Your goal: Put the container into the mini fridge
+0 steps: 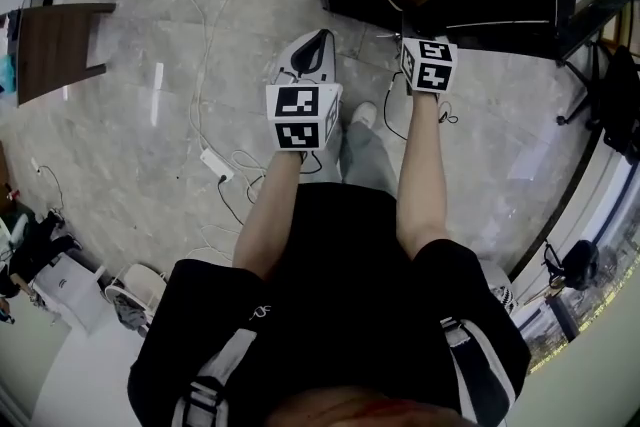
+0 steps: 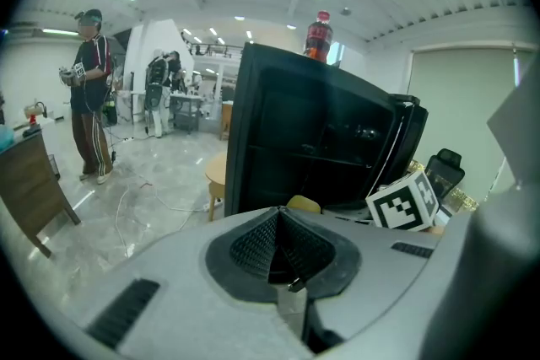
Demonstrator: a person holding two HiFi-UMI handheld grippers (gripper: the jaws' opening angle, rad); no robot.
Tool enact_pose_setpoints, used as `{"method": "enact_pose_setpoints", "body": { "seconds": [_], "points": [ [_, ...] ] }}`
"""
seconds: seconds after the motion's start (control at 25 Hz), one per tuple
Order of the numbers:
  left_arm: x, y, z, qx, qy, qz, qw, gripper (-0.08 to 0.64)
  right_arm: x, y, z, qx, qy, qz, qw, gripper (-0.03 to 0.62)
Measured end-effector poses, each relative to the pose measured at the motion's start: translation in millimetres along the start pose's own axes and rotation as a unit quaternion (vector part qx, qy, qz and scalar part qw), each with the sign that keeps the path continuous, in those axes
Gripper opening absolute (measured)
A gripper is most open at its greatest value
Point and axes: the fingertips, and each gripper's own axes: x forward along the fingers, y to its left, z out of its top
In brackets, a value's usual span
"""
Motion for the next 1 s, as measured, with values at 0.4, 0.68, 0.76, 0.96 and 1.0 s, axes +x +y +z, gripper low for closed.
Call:
{"method": "enact_pose_setpoints", "body": {
  "seconds": [0.4,0.68,0.76,0.96,1.0],
  "points": [
    [-25.1,-71.2,60.4,0.0,-0.106,-0.048,0.9932,0.006,-163.6,3.5,88.5,0.087,-0.21,-0.004,0.974,0.012],
    [-61.7,-128.4,126.5,0.045,-0.194,-0.065,0.9777,0.006,-242.5,-4.4,156.8,0.03,-0.29,0.004,0.957,0.012],
    [-69.0,-131.2,139.3,0.05,-0.207,-0.062,0.9751,0.006,-253.0,-1.6,170.8,0.016,-0.3,0.006,0.954,0.012],
    [-87.0,-146.2,160.6,0.061,-0.235,-0.061,0.9682,0.006,-277.0,1.4,194.6,0.002,-0.329,0.016,0.944,0.012],
    [-89.7,-149.9,162.0,0.063,-0.239,-0.061,0.967,0.006,-280.3,0.9,196.2,0.0,-0.331,0.017,0.943,0.012]
  ]
}}
